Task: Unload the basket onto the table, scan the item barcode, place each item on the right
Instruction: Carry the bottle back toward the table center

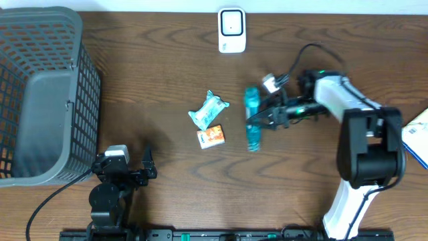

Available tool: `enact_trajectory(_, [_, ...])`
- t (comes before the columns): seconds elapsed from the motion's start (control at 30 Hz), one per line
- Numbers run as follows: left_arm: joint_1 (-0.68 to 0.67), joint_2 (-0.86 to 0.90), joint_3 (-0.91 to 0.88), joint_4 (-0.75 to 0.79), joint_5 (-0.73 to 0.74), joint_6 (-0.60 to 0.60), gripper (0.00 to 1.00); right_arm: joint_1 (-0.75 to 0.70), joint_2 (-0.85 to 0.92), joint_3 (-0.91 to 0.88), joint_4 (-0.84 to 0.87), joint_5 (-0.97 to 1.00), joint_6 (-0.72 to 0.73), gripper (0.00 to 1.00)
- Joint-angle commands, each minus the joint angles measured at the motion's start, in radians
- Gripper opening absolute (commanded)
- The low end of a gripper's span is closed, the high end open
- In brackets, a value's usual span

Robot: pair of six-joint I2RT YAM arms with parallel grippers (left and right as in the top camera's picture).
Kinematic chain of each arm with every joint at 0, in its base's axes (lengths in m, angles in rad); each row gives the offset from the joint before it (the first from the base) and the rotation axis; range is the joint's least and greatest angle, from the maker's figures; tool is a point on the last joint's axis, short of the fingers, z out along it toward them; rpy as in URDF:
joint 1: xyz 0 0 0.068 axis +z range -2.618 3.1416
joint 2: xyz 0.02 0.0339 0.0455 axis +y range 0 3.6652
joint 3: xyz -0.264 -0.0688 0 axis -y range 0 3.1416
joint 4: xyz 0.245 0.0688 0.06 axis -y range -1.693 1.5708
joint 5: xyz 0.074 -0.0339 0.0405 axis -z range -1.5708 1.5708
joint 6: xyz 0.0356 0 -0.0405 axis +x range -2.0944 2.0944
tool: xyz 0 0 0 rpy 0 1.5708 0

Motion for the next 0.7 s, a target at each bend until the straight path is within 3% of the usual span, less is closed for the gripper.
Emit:
enact_trajectory(0.0, [-0.002,-0.001,-0.023,-0.004,-0.009,0.010,0.98,0.029,-0.008,-0.018,0.108,-0.057,0.141,0.38])
enact_trajectory(0.1, [-0.002,-0.001,-0.023,-0.004,-0.009,0.010,0.98,0.048,-0.008,-0.019,0.200,0.089,0.277,0.34])
enact_trajectory(0.2, [-0.002,-0.001,-0.023,-0.004,-0.009,0.010,0.98,0.074,-0.007,-0.035,0.306,0.279,0.437,0.36])
enact_trajectory(0.33, [-0.002,-0.001,-0.023,-0.004,-0.009,0.010,0.98,0.107,-0.007,-0.070,0.420,0.407,0.639,0.46])
enact_trajectory(0.67, [-0.002,-0.001,-0.023,-0.004,-0.009,0.010,0.98,0.163,-0.008,-0.076,0.485,0.557,0.844,0.81])
